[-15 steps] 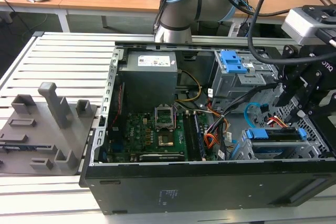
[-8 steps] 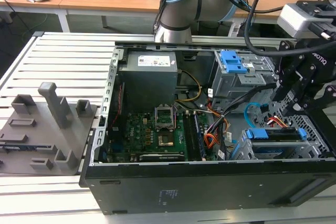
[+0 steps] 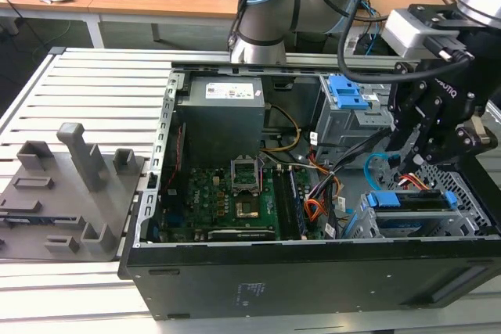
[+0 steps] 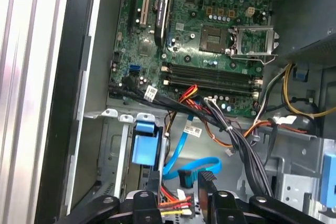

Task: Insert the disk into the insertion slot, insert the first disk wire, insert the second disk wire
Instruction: 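Insert the second disk wire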

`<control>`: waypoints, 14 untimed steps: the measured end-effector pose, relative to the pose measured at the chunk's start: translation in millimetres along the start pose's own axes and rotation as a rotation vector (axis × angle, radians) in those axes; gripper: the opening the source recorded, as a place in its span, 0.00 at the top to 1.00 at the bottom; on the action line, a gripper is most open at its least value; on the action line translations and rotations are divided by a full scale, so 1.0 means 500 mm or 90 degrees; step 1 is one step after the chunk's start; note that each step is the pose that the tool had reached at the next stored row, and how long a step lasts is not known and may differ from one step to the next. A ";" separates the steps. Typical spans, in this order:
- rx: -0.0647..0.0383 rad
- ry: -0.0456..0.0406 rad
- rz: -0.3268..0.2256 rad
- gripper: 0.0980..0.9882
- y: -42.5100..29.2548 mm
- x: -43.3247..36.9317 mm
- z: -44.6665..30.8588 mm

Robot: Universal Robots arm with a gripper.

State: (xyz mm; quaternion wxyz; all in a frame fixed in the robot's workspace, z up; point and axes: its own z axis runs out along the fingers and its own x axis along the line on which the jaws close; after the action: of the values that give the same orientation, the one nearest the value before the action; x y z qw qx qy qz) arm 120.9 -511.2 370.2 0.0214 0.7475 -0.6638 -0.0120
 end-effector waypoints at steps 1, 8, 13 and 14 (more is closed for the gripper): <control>0.000 0.0016 0.000 0.63 0.003 -0.001 0.003; -0.001 0.0055 -0.001 0.73 0.005 -0.001 0.015; -0.001 0.0054 -0.002 0.93 0.005 -0.001 0.015; -0.001 0.0054 -0.002 0.93 0.005 -0.001 0.015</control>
State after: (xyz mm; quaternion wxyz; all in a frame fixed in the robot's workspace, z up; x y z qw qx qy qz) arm 118.1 -511.2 362.8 0.0245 0.7487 -0.6624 -0.0092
